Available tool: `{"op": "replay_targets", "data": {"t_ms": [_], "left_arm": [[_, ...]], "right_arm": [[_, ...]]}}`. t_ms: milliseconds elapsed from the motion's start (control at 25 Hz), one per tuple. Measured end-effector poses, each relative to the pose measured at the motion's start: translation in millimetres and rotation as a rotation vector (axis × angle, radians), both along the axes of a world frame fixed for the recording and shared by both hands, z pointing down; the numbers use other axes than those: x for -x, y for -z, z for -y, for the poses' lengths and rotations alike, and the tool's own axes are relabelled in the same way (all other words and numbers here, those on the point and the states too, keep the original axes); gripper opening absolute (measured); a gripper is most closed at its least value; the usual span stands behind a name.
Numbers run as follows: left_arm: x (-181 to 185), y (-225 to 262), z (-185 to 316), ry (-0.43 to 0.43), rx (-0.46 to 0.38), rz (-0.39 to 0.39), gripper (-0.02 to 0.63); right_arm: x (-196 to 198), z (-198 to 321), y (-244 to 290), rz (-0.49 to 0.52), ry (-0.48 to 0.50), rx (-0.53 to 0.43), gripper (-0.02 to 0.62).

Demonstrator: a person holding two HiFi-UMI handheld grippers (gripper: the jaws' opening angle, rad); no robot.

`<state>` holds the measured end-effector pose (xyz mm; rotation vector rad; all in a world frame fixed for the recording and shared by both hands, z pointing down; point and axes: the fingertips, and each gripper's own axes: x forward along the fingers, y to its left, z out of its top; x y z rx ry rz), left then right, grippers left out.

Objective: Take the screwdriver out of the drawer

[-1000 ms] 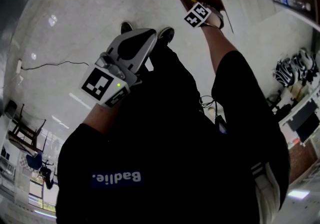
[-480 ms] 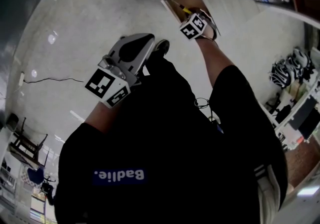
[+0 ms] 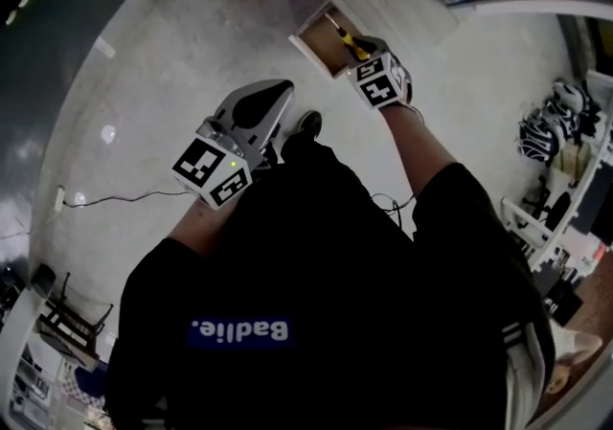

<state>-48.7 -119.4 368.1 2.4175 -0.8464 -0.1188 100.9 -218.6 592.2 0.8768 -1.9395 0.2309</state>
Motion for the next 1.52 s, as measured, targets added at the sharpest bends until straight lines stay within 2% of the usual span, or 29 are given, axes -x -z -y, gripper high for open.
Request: {"op": "replay_targets", "data": {"t_ms": [520,1080,1520], "left_arm": [[-26,38,-3,-0.074,-0.053,0.015,0.002],[-60,51,-18,-0.176,-0.069,0.024,0.002],[-71,55,-18,-0.228,-0.081,0.024,0.002]], "right_arm": [[-6,-50,115,0.401,-0.153,-0.045,0.095],[0,-94,220,0.759,-0.189,-0.127,0.095],[9,-104,256,0.881,-0.172,-0.153,0.095]]}}
